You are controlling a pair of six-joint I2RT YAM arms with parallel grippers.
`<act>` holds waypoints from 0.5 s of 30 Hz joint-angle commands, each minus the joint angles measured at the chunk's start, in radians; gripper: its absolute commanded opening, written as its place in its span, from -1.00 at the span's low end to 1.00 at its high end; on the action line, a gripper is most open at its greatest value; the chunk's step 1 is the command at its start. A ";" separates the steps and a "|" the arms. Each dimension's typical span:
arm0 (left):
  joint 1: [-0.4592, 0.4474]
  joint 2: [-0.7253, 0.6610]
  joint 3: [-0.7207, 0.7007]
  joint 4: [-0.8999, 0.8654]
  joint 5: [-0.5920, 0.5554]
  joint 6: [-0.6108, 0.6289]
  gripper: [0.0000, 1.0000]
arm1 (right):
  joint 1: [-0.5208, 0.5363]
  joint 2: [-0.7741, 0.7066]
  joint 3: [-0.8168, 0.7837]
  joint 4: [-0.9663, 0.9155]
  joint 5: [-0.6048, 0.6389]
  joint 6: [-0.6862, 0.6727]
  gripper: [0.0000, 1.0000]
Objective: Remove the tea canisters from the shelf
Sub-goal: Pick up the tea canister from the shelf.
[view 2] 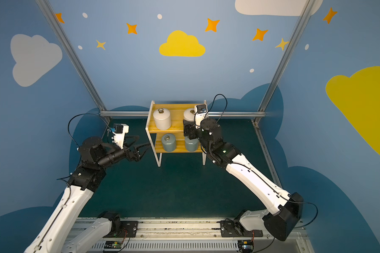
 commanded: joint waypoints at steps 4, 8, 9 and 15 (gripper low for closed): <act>-0.003 0.000 -0.007 0.019 0.023 -0.004 1.00 | -0.013 0.037 0.013 0.028 -0.006 -0.002 0.83; -0.003 -0.003 -0.010 0.020 0.023 -0.003 1.00 | -0.017 0.056 0.022 0.027 -0.017 -0.009 0.83; -0.003 -0.003 -0.010 0.019 0.023 -0.002 1.00 | -0.018 0.059 0.024 0.026 -0.021 -0.010 0.83; -0.003 -0.002 -0.011 0.019 0.025 -0.001 1.00 | -0.022 0.082 0.037 0.026 -0.036 -0.016 0.83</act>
